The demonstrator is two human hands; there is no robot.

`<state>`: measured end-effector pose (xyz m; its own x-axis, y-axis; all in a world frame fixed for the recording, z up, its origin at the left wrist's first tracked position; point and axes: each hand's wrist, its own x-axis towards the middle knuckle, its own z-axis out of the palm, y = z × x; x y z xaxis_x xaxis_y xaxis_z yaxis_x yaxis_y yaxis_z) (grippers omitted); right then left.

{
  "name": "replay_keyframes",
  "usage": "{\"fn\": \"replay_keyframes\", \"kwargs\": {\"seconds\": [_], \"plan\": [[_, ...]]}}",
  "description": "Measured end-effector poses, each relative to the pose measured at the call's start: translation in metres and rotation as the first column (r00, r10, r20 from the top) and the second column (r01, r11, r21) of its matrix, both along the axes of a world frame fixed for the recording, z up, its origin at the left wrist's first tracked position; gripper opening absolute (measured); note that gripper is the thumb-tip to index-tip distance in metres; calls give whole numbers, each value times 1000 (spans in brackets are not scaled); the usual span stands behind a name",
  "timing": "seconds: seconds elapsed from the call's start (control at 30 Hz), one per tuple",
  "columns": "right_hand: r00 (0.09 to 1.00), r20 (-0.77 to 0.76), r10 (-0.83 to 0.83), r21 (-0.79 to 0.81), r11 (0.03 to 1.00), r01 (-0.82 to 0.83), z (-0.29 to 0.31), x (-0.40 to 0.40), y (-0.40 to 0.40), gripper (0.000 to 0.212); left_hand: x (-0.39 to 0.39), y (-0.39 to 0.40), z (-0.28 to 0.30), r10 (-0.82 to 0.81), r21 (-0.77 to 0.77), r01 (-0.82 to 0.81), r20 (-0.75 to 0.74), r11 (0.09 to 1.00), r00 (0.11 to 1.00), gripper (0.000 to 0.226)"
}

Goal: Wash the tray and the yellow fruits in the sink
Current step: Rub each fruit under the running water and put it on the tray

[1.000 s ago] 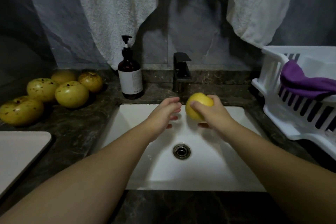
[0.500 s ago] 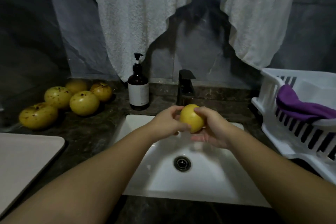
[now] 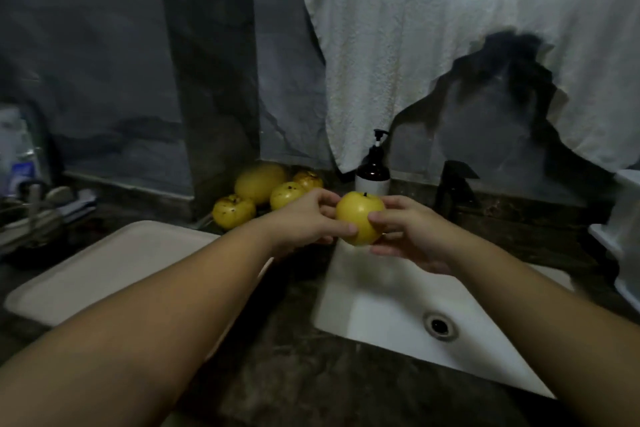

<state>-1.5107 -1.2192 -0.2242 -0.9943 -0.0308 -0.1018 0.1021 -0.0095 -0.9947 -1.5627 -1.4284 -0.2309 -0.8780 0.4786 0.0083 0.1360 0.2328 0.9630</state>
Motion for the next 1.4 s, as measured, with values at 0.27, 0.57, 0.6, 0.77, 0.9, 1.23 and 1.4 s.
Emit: {"fn": "replay_keyframes", "kwargs": {"seconds": [0.27,0.57,0.6,0.77,0.9,1.23,1.4], "plan": [[991,-127,34,28,999,-31,3,-28,-156,50,6,-157,11,218,94,-213,-47,973,975,53],[977,-148,154,80,986,-143,-18,-67,-293,56,2,-276,-1,447,242,-485,198,840,872,46],[976,-159,149,99,986,-134,-23,-70,-303,56,2,-284,-5,450,227,-487,195,843,871,46],[966,-212,150,210,972,-105,-41,-84,-340,51,-2,-303,-16,539,240,-591,249,771,805,47],[953,-241,184,286,952,-112,-49,-96,-350,51,-7,-312,-23,578,250,-640,283,726,766,51],[936,-246,254,456,882,-120,-72,-114,-346,70,-13,-316,-39,523,220,-584,278,782,805,49],[939,-256,231,461,883,-92,-72,-111,-343,72,-14,-319,-40,528,197,-589,290,784,798,58]]}}
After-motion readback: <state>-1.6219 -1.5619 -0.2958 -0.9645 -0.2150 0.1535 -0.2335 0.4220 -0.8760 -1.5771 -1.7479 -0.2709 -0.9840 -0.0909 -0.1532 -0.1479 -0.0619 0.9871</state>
